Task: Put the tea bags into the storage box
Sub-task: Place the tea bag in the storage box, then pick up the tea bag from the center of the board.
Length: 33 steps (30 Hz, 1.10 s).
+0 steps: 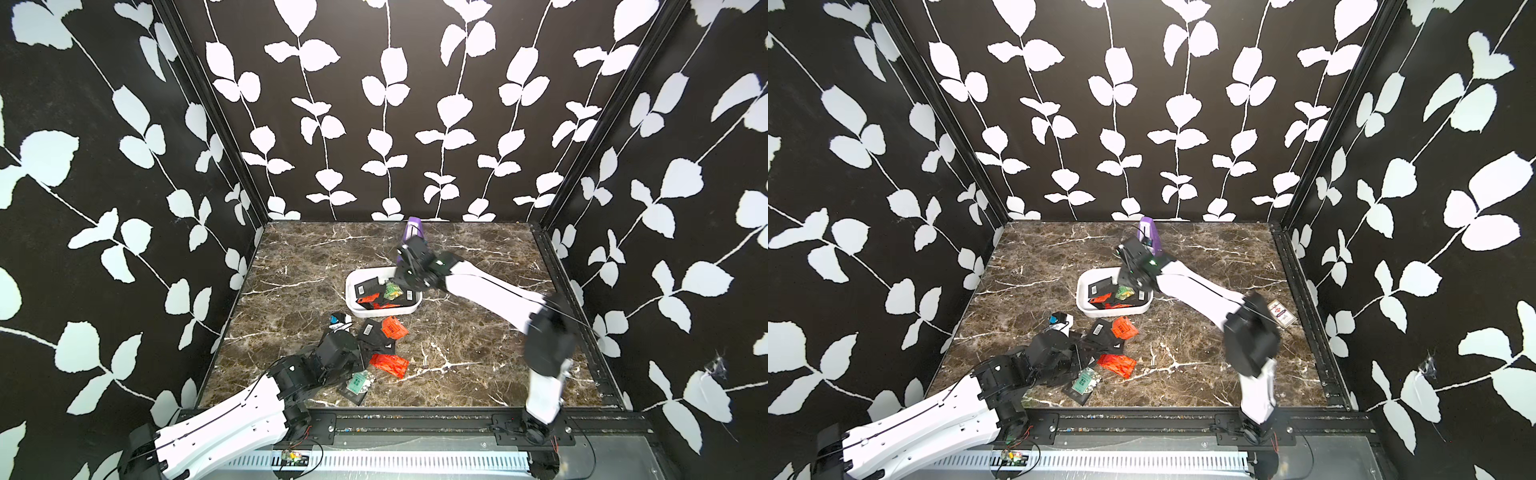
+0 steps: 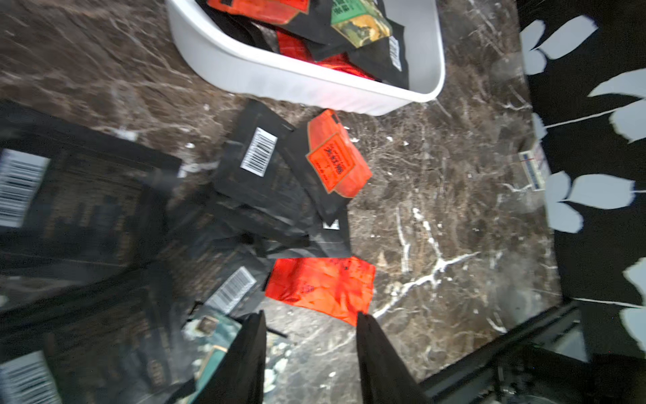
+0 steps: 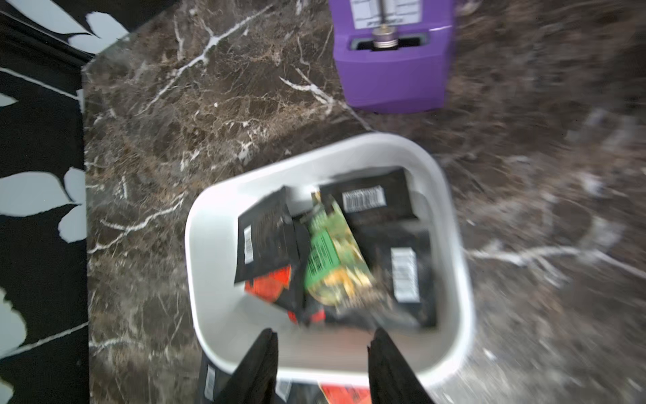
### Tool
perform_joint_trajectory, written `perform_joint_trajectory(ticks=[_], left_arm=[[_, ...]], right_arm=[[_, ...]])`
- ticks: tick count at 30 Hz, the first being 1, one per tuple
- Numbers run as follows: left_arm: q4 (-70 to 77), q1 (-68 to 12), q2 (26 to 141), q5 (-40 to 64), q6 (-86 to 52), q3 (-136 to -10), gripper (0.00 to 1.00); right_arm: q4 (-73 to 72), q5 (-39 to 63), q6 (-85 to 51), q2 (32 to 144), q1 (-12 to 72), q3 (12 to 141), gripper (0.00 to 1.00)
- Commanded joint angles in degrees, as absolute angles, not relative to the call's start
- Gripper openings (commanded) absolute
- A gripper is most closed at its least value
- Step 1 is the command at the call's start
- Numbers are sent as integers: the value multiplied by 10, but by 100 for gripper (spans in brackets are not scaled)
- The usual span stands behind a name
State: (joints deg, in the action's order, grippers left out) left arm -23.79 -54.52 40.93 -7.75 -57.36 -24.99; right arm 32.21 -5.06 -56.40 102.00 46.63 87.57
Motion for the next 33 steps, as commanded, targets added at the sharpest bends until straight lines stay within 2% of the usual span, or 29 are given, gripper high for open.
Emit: perform_joint_trajectory(ticks=[1, 5, 8, 13, 23, 33], left_arm=[[-171, -541, 436, -38, -583, -241, 31], [-145, -539, 484, -11, -580, -253, 20], [-151, -539, 518, 0, -578, -263, 15], [-127, -537, 545, -8, -574, -250, 14], [-95, -531, 599, -13, -572, -249, 13], [-62, -520, 659, -10, -568, -246, 6]], right_arm=[[308, -74, -587, 942, 503, 787, 41], [286, -82, -637, 869, 554, 671, 36], [257, -99, -689, 833, 598, 598, 34], [177, -111, -755, 819, 651, 513, 33], [69, -88, -800, 873, 681, 469, 31], [64, -77, -800, 893, 684, 470, 35]])
